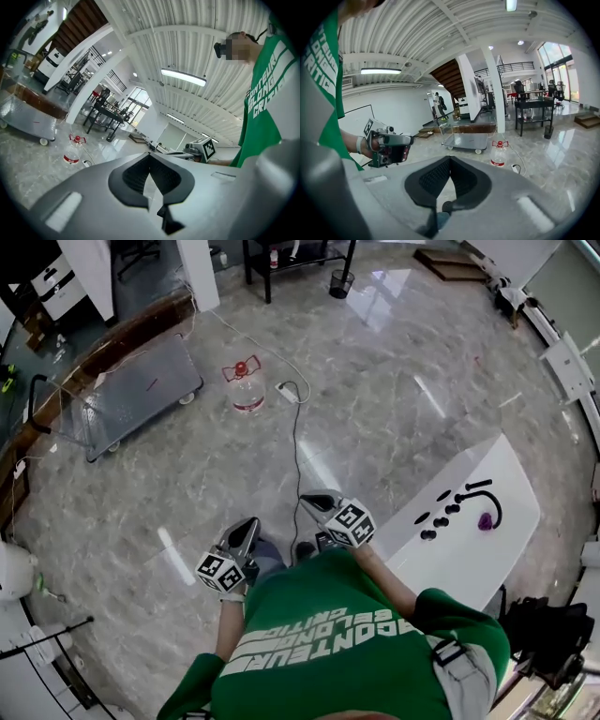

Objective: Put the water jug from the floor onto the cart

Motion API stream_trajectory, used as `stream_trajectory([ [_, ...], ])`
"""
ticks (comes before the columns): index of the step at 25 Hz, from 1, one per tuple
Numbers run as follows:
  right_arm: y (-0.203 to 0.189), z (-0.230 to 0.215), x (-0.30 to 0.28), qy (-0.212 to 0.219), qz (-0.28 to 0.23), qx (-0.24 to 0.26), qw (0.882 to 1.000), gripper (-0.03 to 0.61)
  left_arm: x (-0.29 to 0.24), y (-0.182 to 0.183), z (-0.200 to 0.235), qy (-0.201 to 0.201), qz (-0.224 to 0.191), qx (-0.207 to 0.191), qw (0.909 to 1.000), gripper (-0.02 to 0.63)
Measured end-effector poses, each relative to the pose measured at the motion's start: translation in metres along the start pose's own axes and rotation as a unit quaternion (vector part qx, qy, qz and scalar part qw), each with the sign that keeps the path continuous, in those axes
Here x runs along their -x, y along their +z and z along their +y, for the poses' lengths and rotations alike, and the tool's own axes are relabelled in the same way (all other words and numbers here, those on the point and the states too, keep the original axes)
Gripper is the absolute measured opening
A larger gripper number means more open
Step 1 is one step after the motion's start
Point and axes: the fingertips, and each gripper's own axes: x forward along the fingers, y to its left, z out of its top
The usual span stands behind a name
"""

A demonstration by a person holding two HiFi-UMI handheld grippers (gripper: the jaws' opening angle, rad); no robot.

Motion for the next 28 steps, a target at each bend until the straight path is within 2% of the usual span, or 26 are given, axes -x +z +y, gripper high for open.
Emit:
stream_trajectory([
  [8, 0.021, -0.049, -0.003, -0.091, -0.016, -0.049, 0.995, -0.008, -0.058, 0.033, 0.026, -0.092, 0.053, -0.014, 0.9942, 0.009],
  [14, 0.041, -0.047, -0.035, -0.104, -0.011, -0.056, 0.993, -0.008, -0.063, 0.066, 0.057, -0.12, 0.063, -0.021, 0.9906, 0.009],
  [18, 0.054, -0.039, -0.063, -0.102, -0.005, -0.057, 0.993, -0.008, -0.047, 0.071, 0.079, -0.119, 0.069, -0.012, 0.9904, 0.009],
  [22, 0.068, -0.028, -0.088, -0.088, 0.004, -0.041, 0.995, -0.008, -0.027, 0.078, 0.1, -0.106, 0.056, -0.003, 0.9928, 0.009],
  [28, 0.078, -0.01, -0.122, -0.061, 0.023, -0.019, 0.998, -0.008, 0.006, 0.089, 0.135, -0.071, 0.033, 0.0, 0.9969, 0.009],
])
